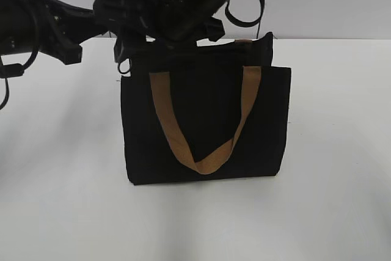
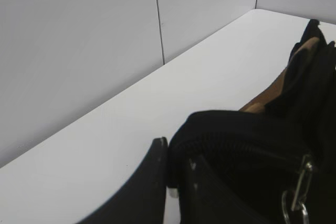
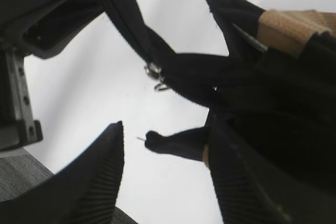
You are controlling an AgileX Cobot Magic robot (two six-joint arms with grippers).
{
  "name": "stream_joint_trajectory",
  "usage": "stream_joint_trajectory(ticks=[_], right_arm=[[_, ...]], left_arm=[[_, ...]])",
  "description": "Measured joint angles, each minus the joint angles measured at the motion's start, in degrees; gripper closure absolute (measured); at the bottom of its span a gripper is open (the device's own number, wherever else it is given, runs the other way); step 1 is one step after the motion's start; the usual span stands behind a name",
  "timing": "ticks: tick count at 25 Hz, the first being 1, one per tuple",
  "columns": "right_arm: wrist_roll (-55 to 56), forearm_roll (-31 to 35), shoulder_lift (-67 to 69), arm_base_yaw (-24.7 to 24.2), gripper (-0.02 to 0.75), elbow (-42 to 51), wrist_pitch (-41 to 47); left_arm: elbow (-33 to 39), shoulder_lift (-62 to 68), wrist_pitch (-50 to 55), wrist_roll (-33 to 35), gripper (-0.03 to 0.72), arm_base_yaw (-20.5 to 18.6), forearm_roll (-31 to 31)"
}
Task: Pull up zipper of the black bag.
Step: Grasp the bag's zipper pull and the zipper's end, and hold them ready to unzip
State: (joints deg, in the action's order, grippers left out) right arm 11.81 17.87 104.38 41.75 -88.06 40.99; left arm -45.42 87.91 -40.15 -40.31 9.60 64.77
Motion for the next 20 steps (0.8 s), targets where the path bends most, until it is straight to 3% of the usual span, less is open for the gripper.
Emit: stream_joint_trajectory(ticks=[20], right_arm=[[-1.27, 5.67, 4.70, 0.00, 0.360, -4.13, 2.04]], left_arm=[[0.00, 0.00, -1.92, 0.00, 0.668, 0.00, -3.07]])
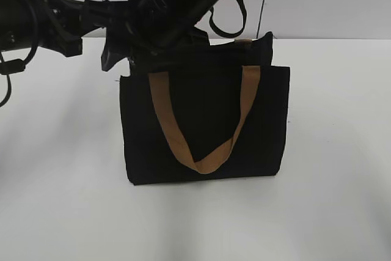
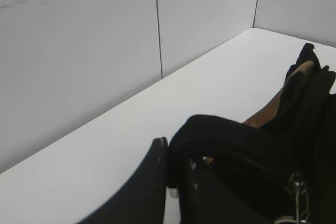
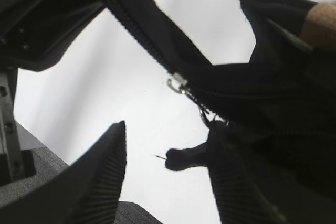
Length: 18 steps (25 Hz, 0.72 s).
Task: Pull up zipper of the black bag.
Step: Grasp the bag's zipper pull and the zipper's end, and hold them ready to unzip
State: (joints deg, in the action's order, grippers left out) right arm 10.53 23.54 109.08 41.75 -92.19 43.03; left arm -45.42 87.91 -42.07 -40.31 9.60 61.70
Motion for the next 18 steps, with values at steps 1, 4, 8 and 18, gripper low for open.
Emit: stream_joint_trajectory(ticks=[1, 4, 8, 18], right_arm=[[0.00, 0.00, 0.13, 0.00, 0.360, 0.00, -0.14], [0.16, -0.36, 0.68, -0.06, 0.360, -0.05, -1.42], [1.86, -3.38, 1.64, -0.06, 0.360, -0.12, -3.48], [8.75, -11.77, 2.18, 0.02, 0.526, -0.36, -5.07]], left_arm=[[0.00, 0.00, -0.22, 0.00, 0.668, 0.00, -0.07], [0.00, 0.00, -0.74, 0.00, 0.668, 0.00, -0.27], [0.00, 0.00, -1.06, 0.00, 0.668, 0.00, -0.27], [0.00, 0.00, -1.64, 0.00, 0.668, 0.00, -0.21]])
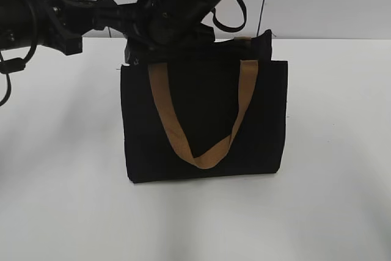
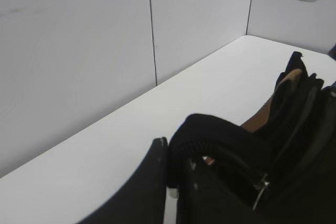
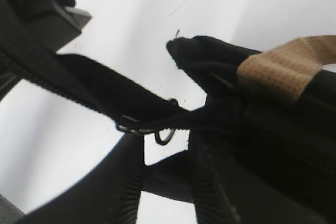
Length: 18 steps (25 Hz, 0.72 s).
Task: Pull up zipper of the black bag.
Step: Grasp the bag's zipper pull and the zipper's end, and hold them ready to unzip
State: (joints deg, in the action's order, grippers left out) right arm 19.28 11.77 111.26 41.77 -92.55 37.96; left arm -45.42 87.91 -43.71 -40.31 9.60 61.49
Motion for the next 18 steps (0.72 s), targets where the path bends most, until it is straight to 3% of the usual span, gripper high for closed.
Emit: stream_joint_trajectory(ticks=[9, 18], right_arm=[[0.15, -0.29, 0.00, 0.64, 0.749, 0.00, -1.76], [0.15, 0.14, 0.00, 0.64, 0.753, 0.00, 0.03]], left_arm=[[0.00, 0.00, -0.94, -0.05, 0.668, 0.00, -0.17], [0.00, 0.00, -1.01, -1.08, 0.668, 0.00, -0.17]])
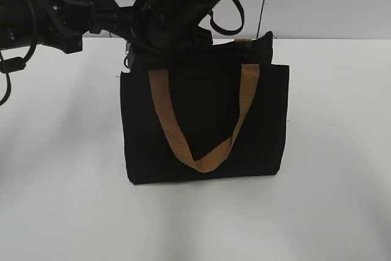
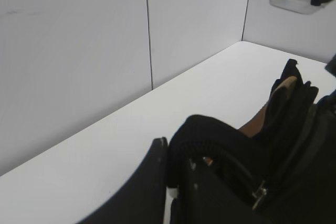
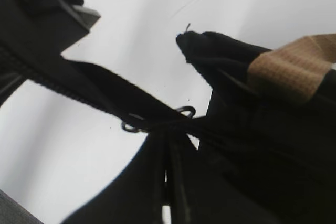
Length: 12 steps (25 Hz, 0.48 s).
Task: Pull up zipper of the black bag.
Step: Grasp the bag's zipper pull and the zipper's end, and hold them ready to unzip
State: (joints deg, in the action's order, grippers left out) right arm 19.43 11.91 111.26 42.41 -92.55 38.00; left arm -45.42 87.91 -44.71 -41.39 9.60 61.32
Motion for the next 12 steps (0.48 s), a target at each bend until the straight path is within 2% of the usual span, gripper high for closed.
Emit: stream_joint_trajectory(ticks=[3, 8, 12], right_arm=[[0.00, 1.16, 0.00, 0.00, 0.708, 0.00, 0.48], [0.00, 2.00, 0.00, 0.00, 0.485, 0.00, 0.72], [-0.67, 4.05, 0.00, 0.00, 0.390, -0.04, 1.14]], left_arm=[[0.00, 0.00, -0.16, -0.18, 0.668, 0.00, 0.00], [0.00, 0.00, -1.26, -0.19, 0.668, 0.00, 0.00], [0.00, 0.00, -1.47, -0.19, 0.668, 0.00, 0.00]])
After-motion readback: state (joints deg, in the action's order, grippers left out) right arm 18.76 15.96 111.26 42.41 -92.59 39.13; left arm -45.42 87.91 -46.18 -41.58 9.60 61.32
